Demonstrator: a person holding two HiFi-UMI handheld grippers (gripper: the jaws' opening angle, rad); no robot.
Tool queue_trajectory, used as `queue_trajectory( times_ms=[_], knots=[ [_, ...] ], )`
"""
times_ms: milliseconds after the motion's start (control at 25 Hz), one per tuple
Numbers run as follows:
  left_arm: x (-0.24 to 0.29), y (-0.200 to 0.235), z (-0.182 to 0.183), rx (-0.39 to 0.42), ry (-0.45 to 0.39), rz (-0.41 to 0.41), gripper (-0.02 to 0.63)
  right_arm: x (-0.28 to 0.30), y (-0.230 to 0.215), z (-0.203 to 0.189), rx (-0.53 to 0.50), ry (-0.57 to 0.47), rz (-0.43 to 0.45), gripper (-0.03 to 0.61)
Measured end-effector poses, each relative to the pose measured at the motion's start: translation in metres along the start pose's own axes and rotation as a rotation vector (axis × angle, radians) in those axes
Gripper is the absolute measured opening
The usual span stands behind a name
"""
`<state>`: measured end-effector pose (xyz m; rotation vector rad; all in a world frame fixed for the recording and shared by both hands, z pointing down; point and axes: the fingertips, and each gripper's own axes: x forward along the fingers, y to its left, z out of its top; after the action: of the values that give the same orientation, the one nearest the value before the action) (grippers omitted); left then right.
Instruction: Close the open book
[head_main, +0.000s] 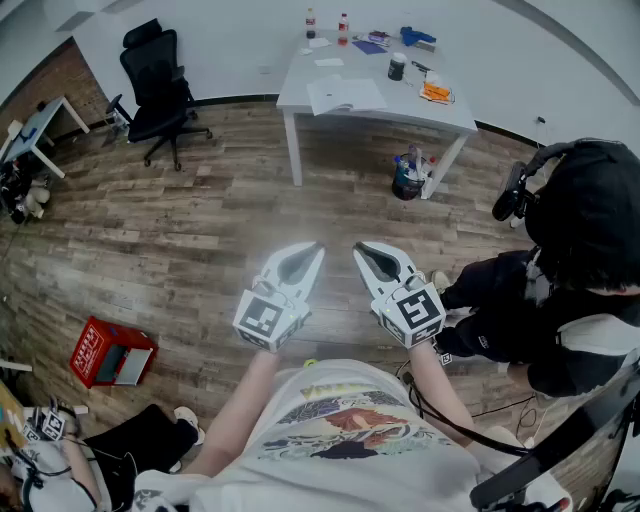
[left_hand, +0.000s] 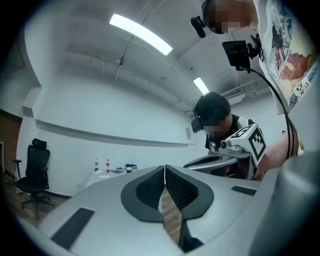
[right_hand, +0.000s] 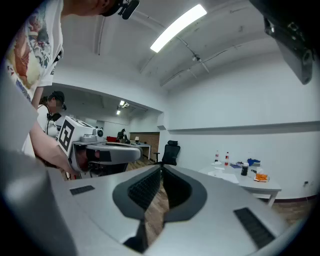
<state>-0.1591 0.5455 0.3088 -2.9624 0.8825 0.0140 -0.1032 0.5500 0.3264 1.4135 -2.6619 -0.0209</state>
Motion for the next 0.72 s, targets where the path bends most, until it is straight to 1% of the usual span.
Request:
queue_trajectory(
  times_ms=[160, 560, 720],
  knots=[
    [0.006, 0.001, 0.004, 0.0, -0.002, 0.0, 0.014, 0.001, -0.006, 0.004, 0.0, -0.001, 0.001, 0.032],
    [-0.002, -0.003, 0.0, -0.009, 0.003, -0.003, 0.014, -0.004, 0.003, 0.008, 0.03, -0.037, 0.01, 0.034],
    [-0.004, -0.005, 0.007, -0.004, -0.005, -0.009, 0.014, -0.004, 0.005, 0.012, 0.035, -0.039, 0.012, 0.034]
  ],
)
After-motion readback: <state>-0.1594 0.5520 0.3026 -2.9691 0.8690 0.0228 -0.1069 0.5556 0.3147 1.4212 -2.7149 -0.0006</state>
